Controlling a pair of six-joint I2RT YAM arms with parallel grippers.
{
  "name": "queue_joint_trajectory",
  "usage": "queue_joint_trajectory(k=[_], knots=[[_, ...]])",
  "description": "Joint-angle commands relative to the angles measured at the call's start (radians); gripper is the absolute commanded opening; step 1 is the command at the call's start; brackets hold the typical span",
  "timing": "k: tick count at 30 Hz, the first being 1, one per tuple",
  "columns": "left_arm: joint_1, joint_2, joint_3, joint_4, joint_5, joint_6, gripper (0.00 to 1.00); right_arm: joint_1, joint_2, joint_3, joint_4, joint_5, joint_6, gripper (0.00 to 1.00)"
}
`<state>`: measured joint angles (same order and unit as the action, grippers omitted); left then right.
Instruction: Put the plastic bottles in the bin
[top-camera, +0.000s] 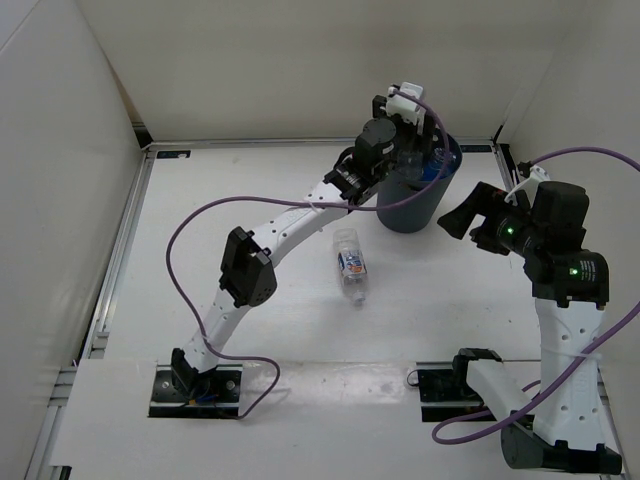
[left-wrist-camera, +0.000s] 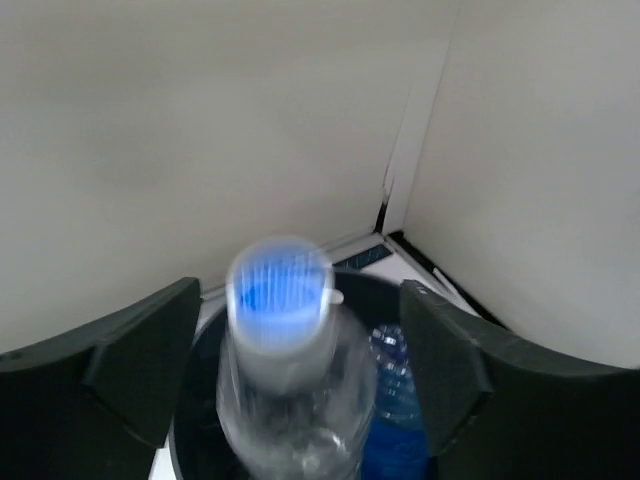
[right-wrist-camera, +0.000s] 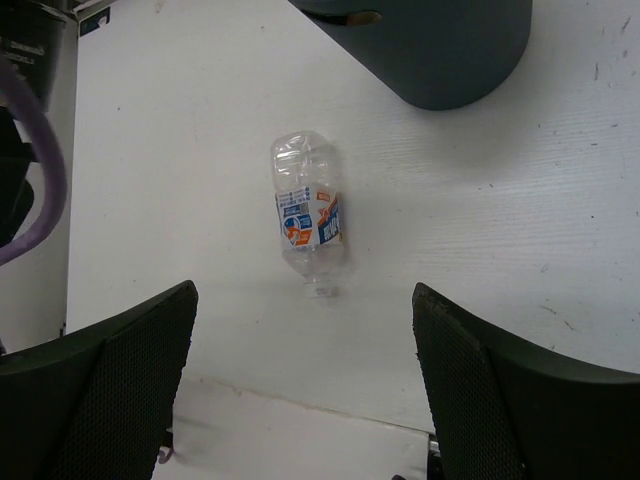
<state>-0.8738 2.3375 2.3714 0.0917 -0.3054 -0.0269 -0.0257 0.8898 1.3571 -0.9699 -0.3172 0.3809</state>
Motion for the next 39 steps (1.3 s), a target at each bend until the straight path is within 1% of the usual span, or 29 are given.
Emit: queue_joint_trajectory(k=[1, 4, 8, 9, 14, 15, 16, 17, 18, 19, 20, 21, 22, 23, 24, 26, 27, 28, 29, 30, 31, 32, 33, 34, 35, 36, 37, 38, 39], knots=[[-0.007, -0.093, -0.059, 0.006, 0.012, -0.011, 0.93, 0.003, -0.005, 0.01, 0.023, -0.019, -0.022, 0.89], [-0.007, -0.118, -0.113, 0.011, 0.011, -0.015, 1.0, 0.001, -0.003, 0.004, 0.023, -0.026, -0.017, 0.89], [-0.013, -0.148, -0.121, -0.012, -0.008, 0.005, 1.0, 0.006, -0.011, -0.003, 0.027, -0.023, -0.013, 0.89], [-0.017, -0.182, -0.121, -0.012, -0.014, 0.01, 1.0, 0.007, -0.011, -0.003, 0.025, -0.025, -0.014, 0.89], [-0.034, -0.325, -0.113, -0.009, -0.079, 0.134, 1.0, -0.003, -0.011, 0.0, 0.028, -0.026, -0.008, 0.89], [-0.033, -0.346, -0.112, -0.027, -0.113, 0.151, 1.0, -0.002, -0.008, 0.004, 0.028, -0.026, -0.008, 0.89], [-0.034, -0.421, -0.115, -0.036, -0.129, 0.171, 1.0, 0.0, -0.003, 0.005, 0.027, -0.028, -0.01, 0.89], [-0.033, -0.449, -0.144, -0.059, -0.185, 0.179, 1.0, 0.0, -0.003, 0.007, 0.027, -0.025, -0.011, 0.89], [-0.034, -0.48, -0.161, -0.087, -0.202, 0.182, 1.0, 0.001, -0.005, 0.008, 0.027, -0.025, -0.01, 0.89], [-0.036, -0.576, -0.207, -0.148, -0.221, 0.164, 1.0, 0.0, -0.006, 0.007, 0.023, -0.025, -0.008, 0.89], [-0.033, -0.61, -0.272, -0.177, -0.262, 0.153, 1.0, 0.001, -0.005, 0.008, 0.023, -0.026, -0.008, 0.89], [-0.033, -0.682, -0.369, -0.237, -0.267, 0.134, 1.0, 0.0, -0.009, 0.01, 0.023, -0.029, -0.008, 0.89], [-0.03, -0.751, -0.429, -0.272, -0.271, 0.116, 1.0, -0.002, -0.006, 0.011, 0.025, -0.029, -0.008, 0.89], [-0.027, -0.788, -0.493, -0.288, -0.279, 0.04, 1.0, -0.002, -0.011, 0.013, 0.025, -0.034, -0.007, 0.89], [-0.027, -0.857, -0.706, -0.291, -0.278, -0.014, 1.0, 0.0, -0.011, 0.014, 0.025, -0.031, -0.005, 0.89], [0.01, -0.959, -0.835, -0.326, -0.256, -0.257, 1.0, 0.007, -0.012, 0.01, 0.031, -0.031, -0.004, 0.89], [0.047, -0.968, -0.959, -0.377, -0.17, -0.384, 1.0, 0.01, -0.012, 0.007, 0.031, -0.029, 0.001, 0.89], [0.067, -0.971, -0.981, -0.445, -0.135, -0.436, 1.0, 0.018, -0.014, 0.005, 0.034, -0.026, 0.01, 0.89], [0.117, -0.925, -1.006, -0.527, -0.068, -0.515, 1.0, 0.024, -0.012, 0.002, 0.039, -0.025, 0.012, 0.89], [0.133, -0.899, -1.002, -0.527, 0.016, -0.556, 1.0, 0.024, -0.011, -0.003, 0.039, -0.02, 0.016, 0.89], [0.157, -0.87, -0.989, -0.576, 0.055, -0.576, 1.0, 0.073, -0.011, -0.007, 0.04, -0.014, 0.029, 0.89], [0.168, -0.772, -0.96, -0.605, 0.087, -0.608, 1.0, 0.087, -0.012, -0.01, 0.042, 0.003, 0.029, 0.89], [0.167, -0.741, -0.93, -0.61, 0.197, -0.613, 1.0, 0.101, -0.015, -0.01, 0.043, 0.024, 0.033, 0.89], [0.165, -0.68, -0.89, -0.642, 0.222, -0.62, 1.0, 0.137, -0.017, -0.01, 0.042, 0.036, 0.041, 0.89], [0.157, -0.62, -0.865, -0.664, 0.236, -0.661, 1.0, 0.148, -0.02, -0.012, 0.043, 0.065, 0.044, 0.89], [0.153, -0.594, -0.809, -0.679, 0.256, -0.676, 1.0, 0.162, -0.023, -0.012, 0.042, 0.087, 0.05, 0.89], [0.148, -0.534, -0.789, -0.719, 0.268, -0.683, 1.0, 0.182, -0.031, -0.012, 0.042, 0.102, 0.052, 0.89], [0.142, -0.476, -0.769, -0.731, 0.288, -0.695, 1.0, 0.187, -0.037, -0.01, 0.043, 0.107, 0.058, 0.89], [0.138, -0.422, -0.709, -0.751, 0.292, -0.712, 1.0, 0.19, -0.035, -0.006, 0.04, 0.109, 0.058, 0.89]])
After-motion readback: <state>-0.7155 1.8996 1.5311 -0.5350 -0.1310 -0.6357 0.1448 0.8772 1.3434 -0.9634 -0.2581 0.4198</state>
